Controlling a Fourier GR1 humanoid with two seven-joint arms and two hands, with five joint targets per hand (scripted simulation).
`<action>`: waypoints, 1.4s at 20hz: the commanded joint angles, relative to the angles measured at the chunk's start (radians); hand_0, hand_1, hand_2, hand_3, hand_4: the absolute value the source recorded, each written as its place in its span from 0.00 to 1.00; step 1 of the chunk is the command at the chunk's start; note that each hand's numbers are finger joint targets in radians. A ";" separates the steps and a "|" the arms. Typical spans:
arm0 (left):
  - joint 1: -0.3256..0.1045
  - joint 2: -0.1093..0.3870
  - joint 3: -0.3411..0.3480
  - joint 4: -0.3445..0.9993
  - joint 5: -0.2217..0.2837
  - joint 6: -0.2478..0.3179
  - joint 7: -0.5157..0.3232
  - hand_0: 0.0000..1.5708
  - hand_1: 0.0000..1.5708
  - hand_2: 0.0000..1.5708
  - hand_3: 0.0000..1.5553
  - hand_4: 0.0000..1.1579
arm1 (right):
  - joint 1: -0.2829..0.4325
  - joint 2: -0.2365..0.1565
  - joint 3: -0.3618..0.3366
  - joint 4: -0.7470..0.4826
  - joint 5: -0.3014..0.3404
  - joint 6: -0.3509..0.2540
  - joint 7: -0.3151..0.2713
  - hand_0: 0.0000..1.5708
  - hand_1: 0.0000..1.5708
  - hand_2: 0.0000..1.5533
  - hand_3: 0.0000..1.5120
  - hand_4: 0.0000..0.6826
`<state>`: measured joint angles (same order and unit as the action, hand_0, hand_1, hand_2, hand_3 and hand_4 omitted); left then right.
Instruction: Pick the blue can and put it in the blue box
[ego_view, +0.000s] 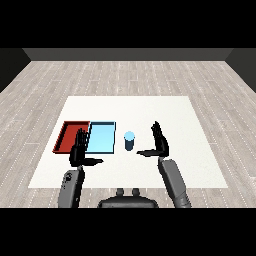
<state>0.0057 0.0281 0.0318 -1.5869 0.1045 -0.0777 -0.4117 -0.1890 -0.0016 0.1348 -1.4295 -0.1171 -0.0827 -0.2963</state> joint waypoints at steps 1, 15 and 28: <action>-0.017 -0.020 -0.004 0.049 -0.011 0.015 -0.050 0.00 0.00 0.00 0.00 0.00 | -0.033 0.002 -0.028 0.014 -0.007 0.010 0.000 0.00 0.00 0.00 0.00 0.00; -0.012 -0.018 -0.019 -0.047 0.022 0.027 0.055 0.00 0.00 0.00 0.00 0.00 | -0.002 0.002 0.066 0.142 -0.116 -0.057 -0.067 0.00 0.00 0.00 0.00 0.00; -0.018 0.034 0.055 0.005 0.080 -0.033 -0.026 0.00 0.00 0.00 0.00 0.00 | -0.187 0.002 0.035 0.438 -0.203 -0.055 -0.104 0.00 0.00 0.00 0.00 0.00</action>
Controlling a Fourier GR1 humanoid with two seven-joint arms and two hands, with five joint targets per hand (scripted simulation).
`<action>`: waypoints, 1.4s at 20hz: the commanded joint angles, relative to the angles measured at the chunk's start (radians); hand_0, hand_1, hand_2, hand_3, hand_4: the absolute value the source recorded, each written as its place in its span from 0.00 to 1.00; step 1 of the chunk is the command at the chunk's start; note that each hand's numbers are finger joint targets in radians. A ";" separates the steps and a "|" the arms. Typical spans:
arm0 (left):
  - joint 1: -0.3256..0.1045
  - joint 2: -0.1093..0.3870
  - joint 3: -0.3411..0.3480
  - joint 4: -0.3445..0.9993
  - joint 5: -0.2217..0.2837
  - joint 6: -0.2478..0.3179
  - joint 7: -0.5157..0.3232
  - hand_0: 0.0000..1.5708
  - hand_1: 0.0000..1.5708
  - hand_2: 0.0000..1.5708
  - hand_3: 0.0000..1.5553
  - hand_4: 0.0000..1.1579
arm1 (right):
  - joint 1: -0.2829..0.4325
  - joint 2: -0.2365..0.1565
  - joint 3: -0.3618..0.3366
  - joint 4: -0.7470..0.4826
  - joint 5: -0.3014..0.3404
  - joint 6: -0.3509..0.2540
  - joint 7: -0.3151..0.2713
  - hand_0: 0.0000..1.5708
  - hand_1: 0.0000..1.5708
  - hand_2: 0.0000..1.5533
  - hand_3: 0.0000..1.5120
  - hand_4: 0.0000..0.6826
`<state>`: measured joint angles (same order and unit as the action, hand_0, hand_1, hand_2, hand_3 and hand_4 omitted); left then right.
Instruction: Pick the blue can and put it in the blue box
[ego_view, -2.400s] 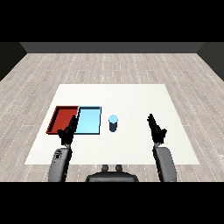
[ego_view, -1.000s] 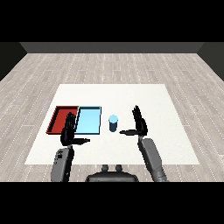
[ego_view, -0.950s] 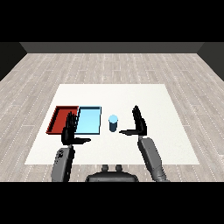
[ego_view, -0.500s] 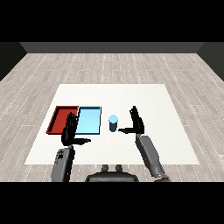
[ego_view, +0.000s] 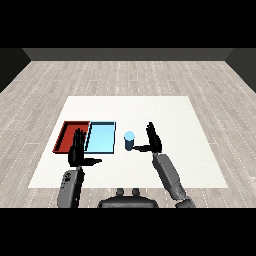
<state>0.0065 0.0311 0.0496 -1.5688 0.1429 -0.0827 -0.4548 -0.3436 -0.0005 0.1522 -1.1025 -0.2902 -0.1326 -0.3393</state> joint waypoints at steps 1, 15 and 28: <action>0.023 -0.005 0.001 0.001 0.026 -0.026 -0.021 0.00 0.00 0.00 0.00 0.00 | 0.027 0.000 0.065 0.044 -0.055 -0.039 -0.057 0.00 0.00 0.00 0.00 0.00; 0.000 0.009 0.011 -0.030 0.028 -0.007 0.024 0.00 0.00 0.00 0.00 0.00 | -0.143 0.001 0.206 0.286 -0.249 -0.104 -0.196 0.00 0.00 0.00 0.00 0.00; -0.111 0.016 0.048 0.100 0.014 0.013 -0.007 0.00 0.00 0.00 0.00 0.00 | -0.260 0.001 0.333 0.441 -0.408 -0.107 -0.256 0.00 0.00 0.00 0.00 0.00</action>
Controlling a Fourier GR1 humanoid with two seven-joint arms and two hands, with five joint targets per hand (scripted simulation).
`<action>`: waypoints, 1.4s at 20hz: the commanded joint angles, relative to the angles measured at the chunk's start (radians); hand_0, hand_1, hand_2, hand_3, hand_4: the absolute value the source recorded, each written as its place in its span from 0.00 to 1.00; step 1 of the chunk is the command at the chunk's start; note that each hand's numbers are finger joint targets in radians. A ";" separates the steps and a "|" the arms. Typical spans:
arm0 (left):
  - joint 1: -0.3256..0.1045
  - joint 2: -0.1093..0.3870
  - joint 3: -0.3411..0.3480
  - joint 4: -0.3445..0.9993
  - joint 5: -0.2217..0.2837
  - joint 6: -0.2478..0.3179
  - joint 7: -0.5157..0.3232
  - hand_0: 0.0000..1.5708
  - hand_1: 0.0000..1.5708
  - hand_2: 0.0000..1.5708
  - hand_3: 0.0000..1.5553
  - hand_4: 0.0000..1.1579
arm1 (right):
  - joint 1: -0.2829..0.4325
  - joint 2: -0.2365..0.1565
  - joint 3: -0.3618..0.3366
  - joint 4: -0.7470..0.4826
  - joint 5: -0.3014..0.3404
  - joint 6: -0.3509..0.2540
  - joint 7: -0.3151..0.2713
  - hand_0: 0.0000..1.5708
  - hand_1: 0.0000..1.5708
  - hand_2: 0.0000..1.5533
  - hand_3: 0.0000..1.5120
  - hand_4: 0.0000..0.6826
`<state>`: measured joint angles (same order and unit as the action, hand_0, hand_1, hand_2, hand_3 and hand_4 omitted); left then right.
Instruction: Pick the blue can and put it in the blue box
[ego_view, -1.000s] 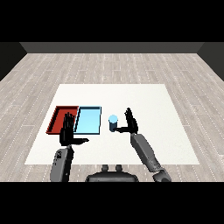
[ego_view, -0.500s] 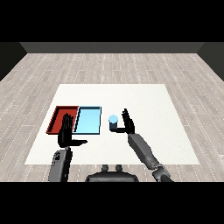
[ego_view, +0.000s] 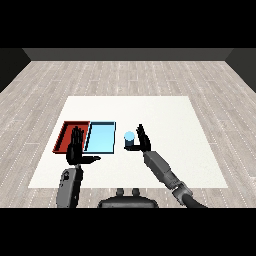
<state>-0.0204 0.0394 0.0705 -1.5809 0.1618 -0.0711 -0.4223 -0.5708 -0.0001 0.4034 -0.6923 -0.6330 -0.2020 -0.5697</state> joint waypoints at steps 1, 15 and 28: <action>-0.019 0.014 0.017 0.097 -0.006 -0.032 -0.077 0.00 0.00 0.00 0.00 0.00 | -0.057 0.000 -0.057 0.056 -0.010 0.041 0.004 0.00 0.00 0.00 0.00 0.00; 0.050 0.038 0.044 0.022 0.028 -0.059 -0.058 0.00 0.00 0.00 0.00 0.00 | -0.128 0.000 0.151 0.140 -0.178 -0.009 -0.048 0.00 0.00 0.00 0.00 0.00; 0.020 -0.009 0.000 0.037 -0.004 -0.021 -0.053 0.00 0.00 0.00 0.00 0.00 | -0.184 0.000 0.313 0.185 -0.356 -0.131 -0.092 0.67 0.67 0.78 0.75 0.26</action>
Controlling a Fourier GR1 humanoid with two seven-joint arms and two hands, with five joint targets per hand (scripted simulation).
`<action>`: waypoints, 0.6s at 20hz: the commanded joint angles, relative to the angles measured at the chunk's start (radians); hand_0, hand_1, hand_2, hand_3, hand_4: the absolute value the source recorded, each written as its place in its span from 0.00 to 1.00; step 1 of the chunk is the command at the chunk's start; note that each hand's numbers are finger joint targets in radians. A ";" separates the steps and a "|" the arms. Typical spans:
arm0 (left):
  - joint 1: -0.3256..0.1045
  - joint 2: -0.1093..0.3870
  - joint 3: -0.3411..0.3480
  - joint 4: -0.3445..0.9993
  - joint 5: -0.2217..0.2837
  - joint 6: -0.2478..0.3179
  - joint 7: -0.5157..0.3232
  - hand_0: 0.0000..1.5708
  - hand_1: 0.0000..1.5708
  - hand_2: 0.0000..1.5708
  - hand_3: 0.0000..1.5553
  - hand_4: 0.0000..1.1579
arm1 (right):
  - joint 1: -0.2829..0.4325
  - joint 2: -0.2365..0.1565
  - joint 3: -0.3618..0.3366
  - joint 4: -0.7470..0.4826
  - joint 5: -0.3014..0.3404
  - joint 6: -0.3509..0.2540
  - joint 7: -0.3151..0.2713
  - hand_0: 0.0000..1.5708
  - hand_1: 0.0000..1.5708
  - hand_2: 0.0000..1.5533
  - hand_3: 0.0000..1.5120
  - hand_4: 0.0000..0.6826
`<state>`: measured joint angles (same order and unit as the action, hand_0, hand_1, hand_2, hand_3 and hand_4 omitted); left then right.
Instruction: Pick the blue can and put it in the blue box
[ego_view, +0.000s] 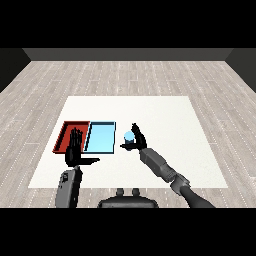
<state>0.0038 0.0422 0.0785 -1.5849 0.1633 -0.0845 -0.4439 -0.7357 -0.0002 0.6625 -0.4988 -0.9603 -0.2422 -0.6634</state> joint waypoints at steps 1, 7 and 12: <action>-0.038 0.015 0.028 0.064 0.009 -0.009 -0.021 0.00 0.00 0.00 0.00 0.00 | -0.016 0.000 0.046 0.022 -0.032 -0.072 -0.014 0.85 0.85 0.90 0.88 0.58; 0.017 0.032 0.034 0.004 0.026 -0.031 -0.017 0.00 0.00 0.00 0.00 0.00 | -0.067 0.000 0.098 0.019 -0.022 -0.160 0.108 1.00 1.00 0.97 0.96 0.99; 0.033 -0.025 -0.039 -0.048 -0.008 0.000 0.006 0.00 0.00 0.00 0.00 0.00 | -0.035 0.000 0.043 0.042 0.026 -0.114 0.034 0.99 0.99 0.95 0.94 0.98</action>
<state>0.0170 0.0366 0.0664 -1.5954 0.1652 -0.0948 -0.4492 -0.7930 0.0000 0.7391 -0.4728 -0.9729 -0.3900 -0.5906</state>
